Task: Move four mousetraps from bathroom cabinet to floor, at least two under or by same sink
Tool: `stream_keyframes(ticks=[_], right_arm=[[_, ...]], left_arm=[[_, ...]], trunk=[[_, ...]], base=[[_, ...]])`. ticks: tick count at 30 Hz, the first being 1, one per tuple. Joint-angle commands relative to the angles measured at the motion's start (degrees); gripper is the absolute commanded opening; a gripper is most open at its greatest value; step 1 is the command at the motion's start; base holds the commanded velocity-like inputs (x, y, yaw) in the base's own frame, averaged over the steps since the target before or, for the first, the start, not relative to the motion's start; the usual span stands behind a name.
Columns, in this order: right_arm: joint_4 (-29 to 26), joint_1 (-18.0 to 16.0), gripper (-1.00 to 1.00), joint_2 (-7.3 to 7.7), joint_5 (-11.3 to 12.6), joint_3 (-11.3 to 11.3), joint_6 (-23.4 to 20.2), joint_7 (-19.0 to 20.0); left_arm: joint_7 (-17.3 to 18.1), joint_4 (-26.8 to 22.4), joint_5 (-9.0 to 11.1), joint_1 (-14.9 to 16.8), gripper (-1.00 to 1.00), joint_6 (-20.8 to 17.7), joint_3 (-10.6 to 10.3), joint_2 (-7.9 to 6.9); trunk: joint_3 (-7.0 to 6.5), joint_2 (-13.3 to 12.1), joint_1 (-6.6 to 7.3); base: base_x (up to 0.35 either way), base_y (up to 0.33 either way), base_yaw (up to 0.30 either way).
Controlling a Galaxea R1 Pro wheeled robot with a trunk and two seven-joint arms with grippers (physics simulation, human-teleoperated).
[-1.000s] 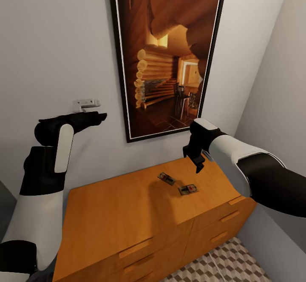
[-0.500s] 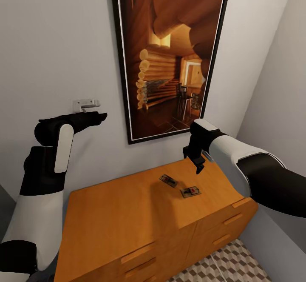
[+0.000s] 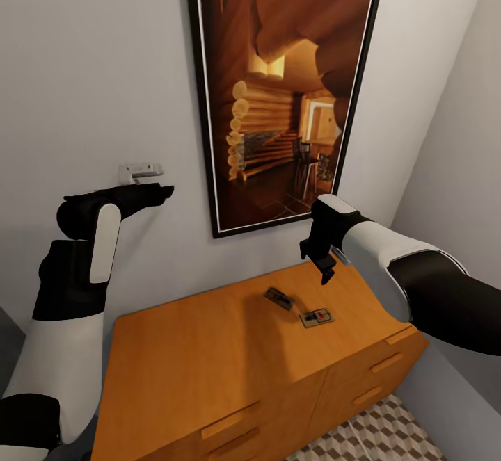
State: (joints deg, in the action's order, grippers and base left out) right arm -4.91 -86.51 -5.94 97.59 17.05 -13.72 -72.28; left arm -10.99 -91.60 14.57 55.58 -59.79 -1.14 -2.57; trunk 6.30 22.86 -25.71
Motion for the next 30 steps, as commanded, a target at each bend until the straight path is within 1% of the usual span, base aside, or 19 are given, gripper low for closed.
stream_keyframes(ticks=[1,9,20,30], right_arm=[[0.0,-0.1,1.0,0.02,0.3,0.5,-0.6,-0.2],[-0.1,-0.1,1.0,0.04,0.2,0.5,-0.7,-0.2],[-0.2,-0.1,1.0,0.2,0.1,0.5,-0.8,-0.1],[-0.2,-0.1,1.0,0.17,0.1,0.6,-0.8,0.0]], left_arm=[[0.3,0.0,1.0,0.3,1.0,-0.2,-0.1,-0.06],[0.3,0.0,1.0,0.3,1.0,-0.2,-0.1,-0.03],[0.3,0.0,1.0,0.3,1.0,-0.2,-0.1,-0.03],[0.3,0.0,1.0,0.3,1.0,-0.2,-0.1,-0.05]], trunk=[[0.12,0.1,-0.07],[0.12,0.1,-0.07],[0.12,0.1,-0.07],[0.12,0.1,-0.07]], base=[[0.009,0.006,0.0],[0.005,-0.032,0.0],[0.001,-0.141,0.0],[0.0,-0.036,0.0]])
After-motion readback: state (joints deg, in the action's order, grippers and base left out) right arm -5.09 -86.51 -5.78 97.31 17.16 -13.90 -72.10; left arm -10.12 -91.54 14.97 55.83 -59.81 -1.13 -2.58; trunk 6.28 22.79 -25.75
